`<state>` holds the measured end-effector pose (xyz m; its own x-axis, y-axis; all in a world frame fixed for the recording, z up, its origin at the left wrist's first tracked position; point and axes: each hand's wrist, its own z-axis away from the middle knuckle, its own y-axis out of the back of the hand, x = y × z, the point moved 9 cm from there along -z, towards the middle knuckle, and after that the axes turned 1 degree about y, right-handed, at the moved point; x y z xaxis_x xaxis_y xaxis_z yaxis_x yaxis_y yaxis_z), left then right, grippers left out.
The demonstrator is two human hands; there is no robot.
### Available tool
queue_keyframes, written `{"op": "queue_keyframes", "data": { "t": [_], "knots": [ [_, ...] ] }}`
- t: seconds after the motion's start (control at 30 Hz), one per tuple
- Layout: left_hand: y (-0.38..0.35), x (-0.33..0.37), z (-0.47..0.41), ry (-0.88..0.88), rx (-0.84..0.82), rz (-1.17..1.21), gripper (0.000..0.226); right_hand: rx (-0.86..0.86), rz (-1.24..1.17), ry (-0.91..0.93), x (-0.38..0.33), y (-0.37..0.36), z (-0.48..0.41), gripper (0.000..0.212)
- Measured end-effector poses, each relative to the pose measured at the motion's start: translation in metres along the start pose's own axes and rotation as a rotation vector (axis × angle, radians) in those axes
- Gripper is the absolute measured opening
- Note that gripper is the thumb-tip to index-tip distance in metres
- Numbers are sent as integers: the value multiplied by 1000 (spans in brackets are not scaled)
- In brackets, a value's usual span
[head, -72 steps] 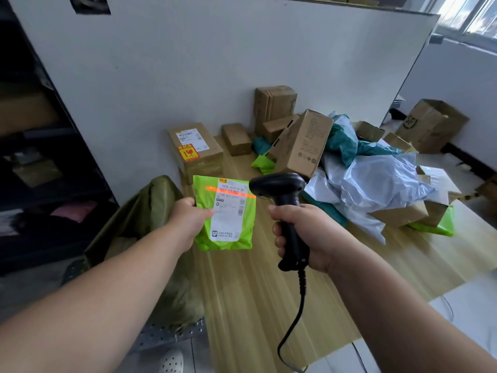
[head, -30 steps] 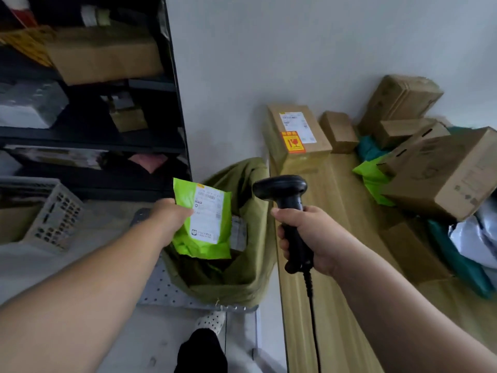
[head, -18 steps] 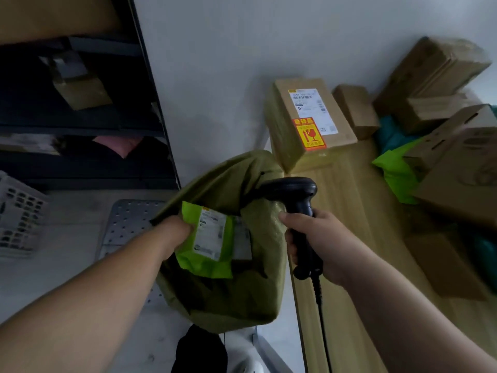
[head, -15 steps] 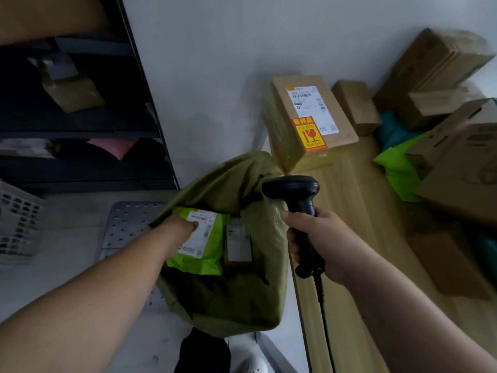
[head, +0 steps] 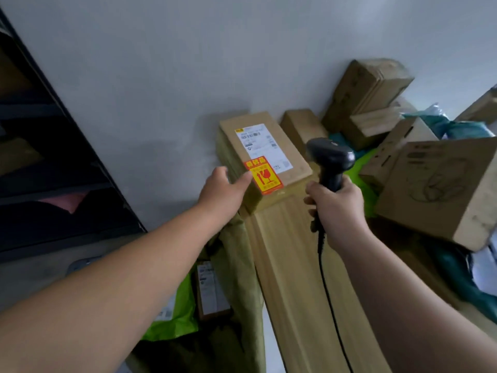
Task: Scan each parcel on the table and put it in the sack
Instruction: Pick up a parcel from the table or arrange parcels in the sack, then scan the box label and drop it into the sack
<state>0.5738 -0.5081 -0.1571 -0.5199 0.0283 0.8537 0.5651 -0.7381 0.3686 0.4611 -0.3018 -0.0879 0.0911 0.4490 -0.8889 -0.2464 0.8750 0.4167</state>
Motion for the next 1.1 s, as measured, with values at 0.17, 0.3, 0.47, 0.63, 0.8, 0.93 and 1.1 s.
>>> {"op": "queue_keyframes", "data": {
  "t": [0.17,0.3,0.47,0.63,0.8,0.93,1.1],
  "knots": [
    [-23,2,-29,211,-58,197,61,15,30,9,3,-7,-49,20],
    [-46,-3,-37,333,-187,325,48,-119,20,-79,25,-22,-62,16],
    [-60,0,-29,333,-171,365,49,-187,-35,-118,44,-17,-43,13],
    [-80,10,15,358,-248,415,65,-171,-104,-165,59,22,-3,12],
    [-90,10,75,346,-251,482,60,-173,-143,-124,58,70,48,13],
    [-87,16,134,299,-229,506,55,-192,-133,-83,60,111,96,12],
    [-95,14,207,274,-316,499,69,-259,-91,-65,67,167,152,17]
  ]
}}
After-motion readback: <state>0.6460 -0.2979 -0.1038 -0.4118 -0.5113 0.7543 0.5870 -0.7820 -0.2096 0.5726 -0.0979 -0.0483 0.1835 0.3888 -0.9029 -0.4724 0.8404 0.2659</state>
